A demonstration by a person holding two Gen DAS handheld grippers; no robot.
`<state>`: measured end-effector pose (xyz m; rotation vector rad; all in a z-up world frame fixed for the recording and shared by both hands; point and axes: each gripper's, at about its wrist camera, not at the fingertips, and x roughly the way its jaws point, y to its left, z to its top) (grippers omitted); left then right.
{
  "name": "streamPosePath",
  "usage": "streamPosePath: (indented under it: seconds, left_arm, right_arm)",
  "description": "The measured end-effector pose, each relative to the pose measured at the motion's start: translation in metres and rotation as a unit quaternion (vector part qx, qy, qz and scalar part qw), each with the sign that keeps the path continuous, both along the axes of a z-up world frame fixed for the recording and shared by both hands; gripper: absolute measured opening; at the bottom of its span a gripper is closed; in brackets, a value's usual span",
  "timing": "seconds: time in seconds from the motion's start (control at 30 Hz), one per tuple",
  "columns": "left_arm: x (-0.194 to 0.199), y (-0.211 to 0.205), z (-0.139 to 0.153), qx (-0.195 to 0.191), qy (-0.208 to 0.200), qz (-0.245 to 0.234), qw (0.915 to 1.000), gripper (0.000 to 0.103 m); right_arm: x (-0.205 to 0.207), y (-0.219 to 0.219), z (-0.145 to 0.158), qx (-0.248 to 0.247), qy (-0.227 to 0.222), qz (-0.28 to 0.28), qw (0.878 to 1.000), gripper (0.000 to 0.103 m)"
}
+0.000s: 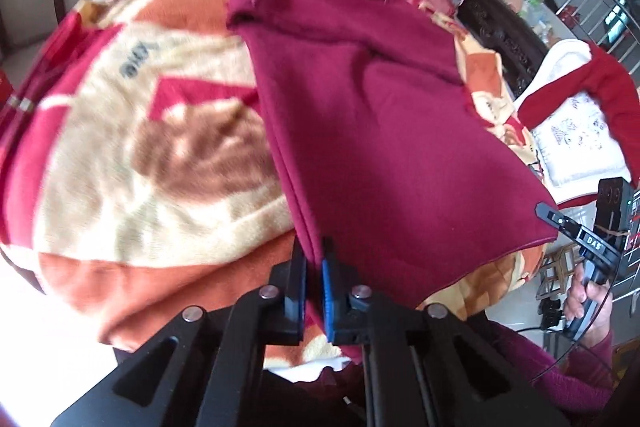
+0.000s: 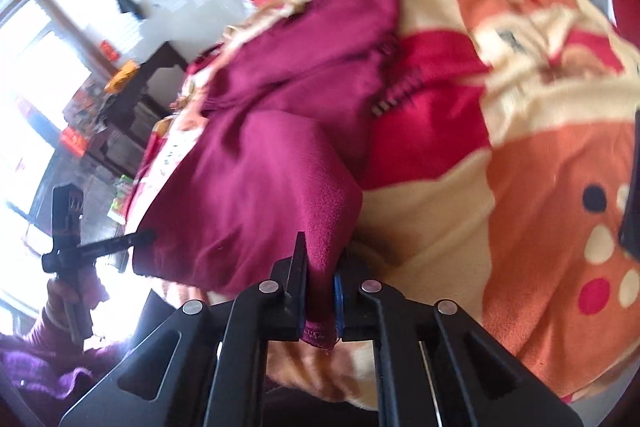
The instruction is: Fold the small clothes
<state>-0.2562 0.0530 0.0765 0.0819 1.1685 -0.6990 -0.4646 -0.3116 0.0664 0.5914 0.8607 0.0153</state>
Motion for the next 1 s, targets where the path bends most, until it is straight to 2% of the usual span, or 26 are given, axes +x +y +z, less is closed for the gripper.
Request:
streamPosePath:
  seconds: [0.1,0.17,0.27,0.33,0.47,0.57,0.63,0.7,0.9,1.0]
  left_arm:
    - [-0.003,0.018,0.007,-0.001,-0.011,0.007,0.9999,0.006]
    - [-0.004,0.025,0.0,0.009,-0.01,0.012,0.9998,0.006]
    - [-0.004,0.025,-0.014,0.027,-0.002,0.014,0.9995,0.006]
    - [-0.009,0.016,-0.02,0.052,-0.02,0.006,0.9984,0.006]
    - [-0.014,0.003,-0.025,0.083,-0.05,-0.004,0.9953,0.008]
    - [-0.015,0.002,-0.031,0.096,-0.051,-0.002,0.9941,0.01]
    - [-0.016,0.001,-0.034,0.1,-0.052,0.0,0.9937,0.013]
    - [-0.017,0.0,-0.036,0.107,-0.054,0.0,0.9928,0.022]
    - [-0.013,0.004,-0.04,0.109,-0.044,0.006,0.9931,0.038]
    - [-0.014,0.005,-0.041,0.107,-0.041,0.007,0.9934,0.039]
  right_arm:
    - [-0.008,0.013,0.013,0.005,-0.01,0.027,1.0,0.0]
    - [-0.012,0.023,0.012,0.006,-0.004,0.048,0.999,0.0]
    - [-0.011,0.028,-0.009,-0.002,0.034,0.051,0.998,0.0]
    - [-0.009,0.021,-0.027,0.019,0.055,0.035,0.998,0.0]
    - [-0.005,0.012,-0.041,0.043,0.07,0.026,0.996,0.0]
    - [0.0,0.012,-0.042,0.042,0.076,0.034,0.996,0.0]
    - [0.005,0.013,-0.043,0.039,0.081,0.039,0.995,0.001]
    - [0.007,0.014,-0.043,0.037,0.083,0.042,0.995,0.005]
    - [0.008,0.016,-0.044,0.04,0.091,0.041,0.994,0.007]
    - [0.007,0.015,-0.045,0.043,0.093,0.04,0.994,0.007]
